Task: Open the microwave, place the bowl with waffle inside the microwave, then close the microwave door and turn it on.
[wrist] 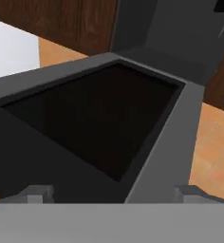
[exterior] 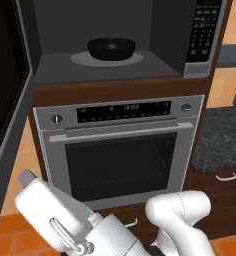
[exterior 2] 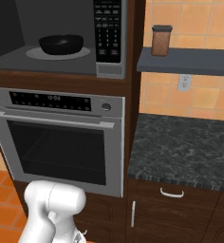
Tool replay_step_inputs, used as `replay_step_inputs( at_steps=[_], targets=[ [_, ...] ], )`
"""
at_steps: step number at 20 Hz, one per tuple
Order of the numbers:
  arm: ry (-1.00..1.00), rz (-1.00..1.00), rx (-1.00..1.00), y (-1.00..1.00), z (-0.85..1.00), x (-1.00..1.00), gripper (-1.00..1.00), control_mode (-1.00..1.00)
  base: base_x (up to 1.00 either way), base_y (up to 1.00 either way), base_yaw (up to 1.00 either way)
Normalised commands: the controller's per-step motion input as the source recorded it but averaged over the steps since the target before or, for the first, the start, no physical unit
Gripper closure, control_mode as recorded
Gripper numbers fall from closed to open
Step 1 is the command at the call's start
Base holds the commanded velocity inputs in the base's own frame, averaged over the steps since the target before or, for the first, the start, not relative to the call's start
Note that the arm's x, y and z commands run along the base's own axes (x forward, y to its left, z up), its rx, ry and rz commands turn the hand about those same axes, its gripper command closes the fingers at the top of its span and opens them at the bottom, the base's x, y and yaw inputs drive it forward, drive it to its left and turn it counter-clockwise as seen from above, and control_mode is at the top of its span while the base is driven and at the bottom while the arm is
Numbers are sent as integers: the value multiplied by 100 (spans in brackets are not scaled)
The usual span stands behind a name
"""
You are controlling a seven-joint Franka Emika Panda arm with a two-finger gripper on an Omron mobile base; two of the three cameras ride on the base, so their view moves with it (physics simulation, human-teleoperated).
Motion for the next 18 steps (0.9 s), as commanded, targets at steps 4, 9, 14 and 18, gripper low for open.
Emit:
replay_step_inputs(
  at_steps=[4,9,14,18],
  targets=[
    [-32,-1,1,26,-36,-2,-100,-100,0,0,0],
    [-31,-2,17,10,-35,-22,-100,-100,0,0,0],
    [-23,0,23,4,-21,-90,-100,-100,0,0,0],
    [-27,0,6,46,-68,-70,-100,-100,0,0,0]
  ],
)
